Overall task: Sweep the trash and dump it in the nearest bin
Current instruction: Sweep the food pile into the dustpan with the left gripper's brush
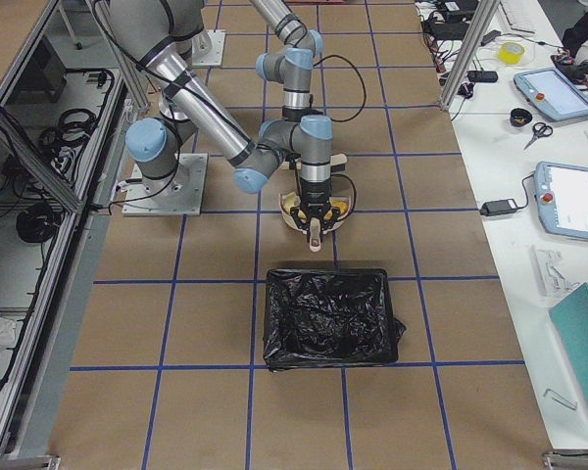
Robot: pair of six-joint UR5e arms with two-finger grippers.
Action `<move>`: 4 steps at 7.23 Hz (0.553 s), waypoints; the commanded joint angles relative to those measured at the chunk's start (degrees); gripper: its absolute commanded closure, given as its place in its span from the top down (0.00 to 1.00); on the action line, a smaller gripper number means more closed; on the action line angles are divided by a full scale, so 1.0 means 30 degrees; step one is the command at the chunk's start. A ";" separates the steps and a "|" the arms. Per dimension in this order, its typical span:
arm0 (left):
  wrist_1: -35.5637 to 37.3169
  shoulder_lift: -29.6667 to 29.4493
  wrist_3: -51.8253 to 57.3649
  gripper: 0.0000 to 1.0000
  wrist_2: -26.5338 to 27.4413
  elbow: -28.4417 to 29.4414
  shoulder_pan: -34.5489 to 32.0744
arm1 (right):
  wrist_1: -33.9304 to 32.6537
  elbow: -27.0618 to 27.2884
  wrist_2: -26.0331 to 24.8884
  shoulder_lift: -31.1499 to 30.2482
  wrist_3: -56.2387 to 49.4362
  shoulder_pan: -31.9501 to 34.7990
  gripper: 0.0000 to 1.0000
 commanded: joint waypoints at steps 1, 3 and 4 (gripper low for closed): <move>-0.3433 0.1218 0.3674 0.00 0.0042 -0.0258 0.1825 | 0.0000 -0.0001 0.0004 0.0000 0.0029 0.0000 0.00; -0.4789 0.2302 0.6401 0.00 0.0042 -0.1484 0.3640 | -0.0029 -0.0001 0.0004 0.0000 0.0030 0.0000 0.00; -0.5810 0.2917 0.7979 0.00 0.0129 -0.2041 0.4695 | 0.0000 -0.0001 0.0033 0.0029 0.0030 -0.0029 0.00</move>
